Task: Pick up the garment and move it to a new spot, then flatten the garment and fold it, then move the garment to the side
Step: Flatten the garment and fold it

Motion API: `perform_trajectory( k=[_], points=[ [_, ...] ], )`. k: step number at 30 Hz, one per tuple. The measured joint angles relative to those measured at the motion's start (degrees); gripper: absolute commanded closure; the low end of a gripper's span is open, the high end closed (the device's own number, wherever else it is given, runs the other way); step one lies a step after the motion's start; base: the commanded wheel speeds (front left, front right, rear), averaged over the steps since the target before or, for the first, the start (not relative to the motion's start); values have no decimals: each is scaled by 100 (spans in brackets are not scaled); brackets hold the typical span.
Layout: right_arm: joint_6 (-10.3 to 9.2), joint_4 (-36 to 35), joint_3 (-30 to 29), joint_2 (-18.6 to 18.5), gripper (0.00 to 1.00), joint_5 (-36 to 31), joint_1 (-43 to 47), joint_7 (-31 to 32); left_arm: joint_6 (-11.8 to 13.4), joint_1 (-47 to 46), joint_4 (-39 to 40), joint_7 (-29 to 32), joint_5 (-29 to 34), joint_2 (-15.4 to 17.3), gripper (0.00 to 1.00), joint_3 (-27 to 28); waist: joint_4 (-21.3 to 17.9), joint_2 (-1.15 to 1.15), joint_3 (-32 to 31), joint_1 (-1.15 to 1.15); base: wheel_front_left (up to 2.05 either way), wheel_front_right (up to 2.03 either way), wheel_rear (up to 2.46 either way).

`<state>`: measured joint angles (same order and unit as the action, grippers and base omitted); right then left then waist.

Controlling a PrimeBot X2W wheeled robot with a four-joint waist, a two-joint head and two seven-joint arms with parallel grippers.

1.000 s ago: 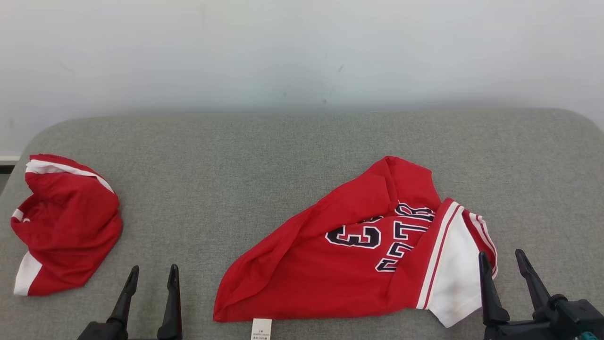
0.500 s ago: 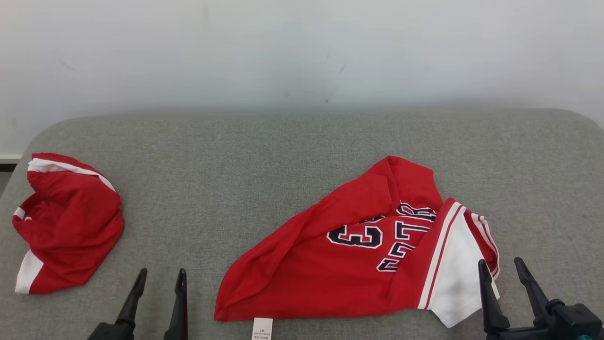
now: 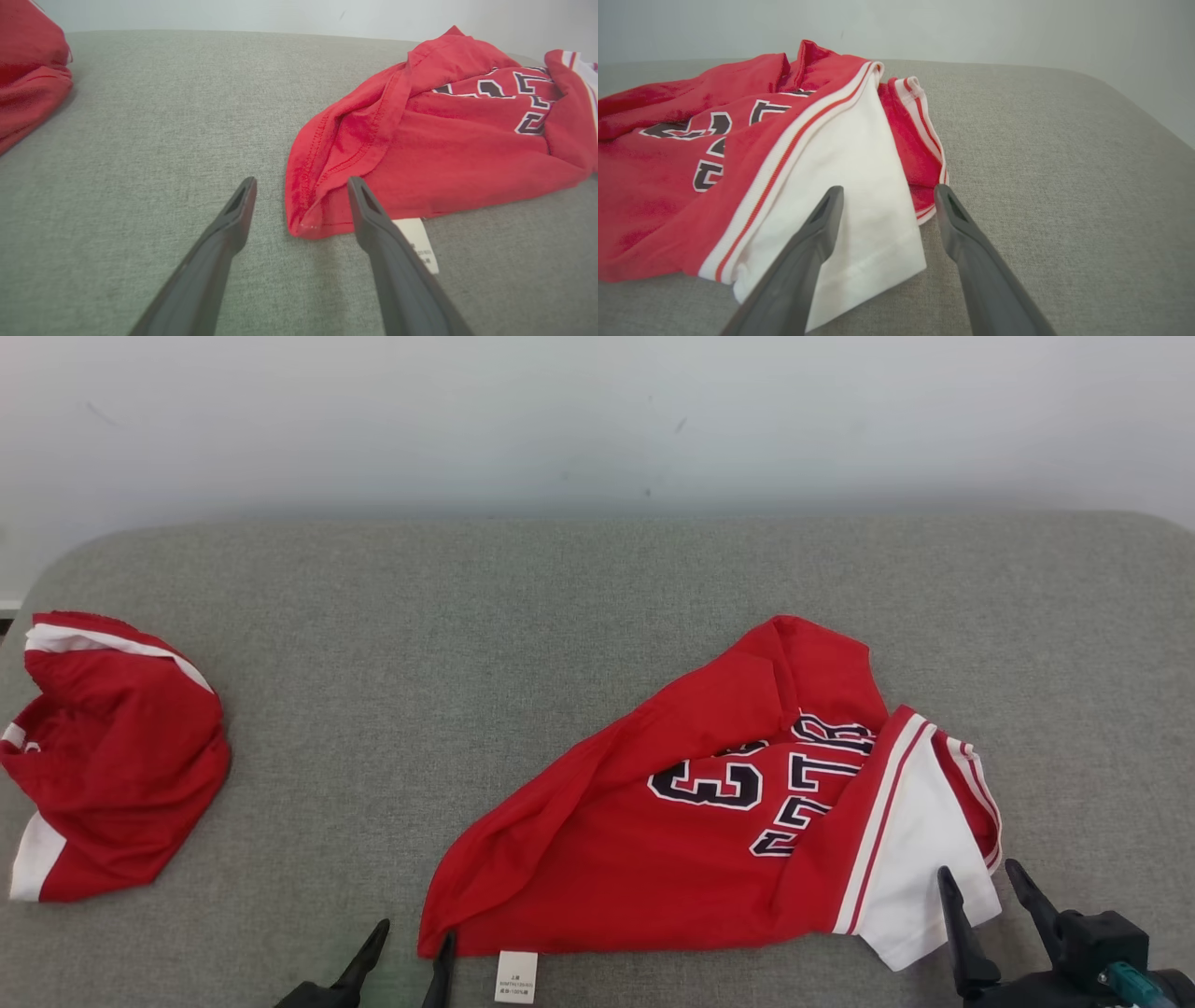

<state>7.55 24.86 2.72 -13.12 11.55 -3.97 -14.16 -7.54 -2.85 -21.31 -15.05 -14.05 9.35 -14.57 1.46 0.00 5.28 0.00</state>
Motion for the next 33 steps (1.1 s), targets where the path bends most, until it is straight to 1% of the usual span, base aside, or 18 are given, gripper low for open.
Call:
perform_trajectory(
  k=[3,9,10,11,12,13,16,19,24,27,29,31,33],
  points=[
    [0,300,88,-14,0,4,-132,-1,0,-141,-280,0,-278,-20,0,-111,7,0,73,0,0,0,0],
    [0,745,283,-57,0,172,-344,-34,0,-435,-787,0,-449,8,0,-404,31,0,179,0,0,0,0],
    [0,781,326,-56,56,219,-356,-48,0,-477,-850,0,-497,8,0,-438,36,0,191,0,0,0,0],
    [0,810,363,-55,82,246,-368,-49,0,-532,-949,1,-548,16,0,-512,40,0,203,0,0,0,0],
    [0,826,379,-54,100,254,-385,-51,0,-568,-1015,0,-587,13,37,-554,43,0,212,0,0,0,0],
    [0,828,394,-54,100,265,-397,-56,0,-598,-1068,0,-630,8,100,-587,47,0,218,0,0,0,0],
    [0,808,417,-48,100,318,-393,-68,0,-709,-1184,0,-710,15,100,-662,50,0,218,0,0,0,0],
    [0,539,431,-24,100,348,-289,-83,0,-735,-1213,0,-789,29,100,-692,30,0,182,0,0,0,0],
    [0,-168,411,37,100,427,-136,-86,0,-726,-734,0,-906,74,100,-564,-12,0,153,0,0,0,0],
    [0,-520,493,24,100,459,-122,-93,0,-729,-400,0,-881,193,100,-515,-38,0,159,0,0,0,0],
    [0,-684,545,15,100,605,-240,-94,0,-842,-193,0,-884,281,100,-483,-62,0,175,0,0,0,0],
    [0,-806,606,-65,100,677,-495,-77,0,-1104,-18,0,-955,386,100,-503,-83,0,215,0,0,0,0],
    [0,-891,648,-162,100,744,-894,-11,0,-1528,52,1,-1037,584,100,-647,-106,0,282,0,0,0,0]
  ],
)
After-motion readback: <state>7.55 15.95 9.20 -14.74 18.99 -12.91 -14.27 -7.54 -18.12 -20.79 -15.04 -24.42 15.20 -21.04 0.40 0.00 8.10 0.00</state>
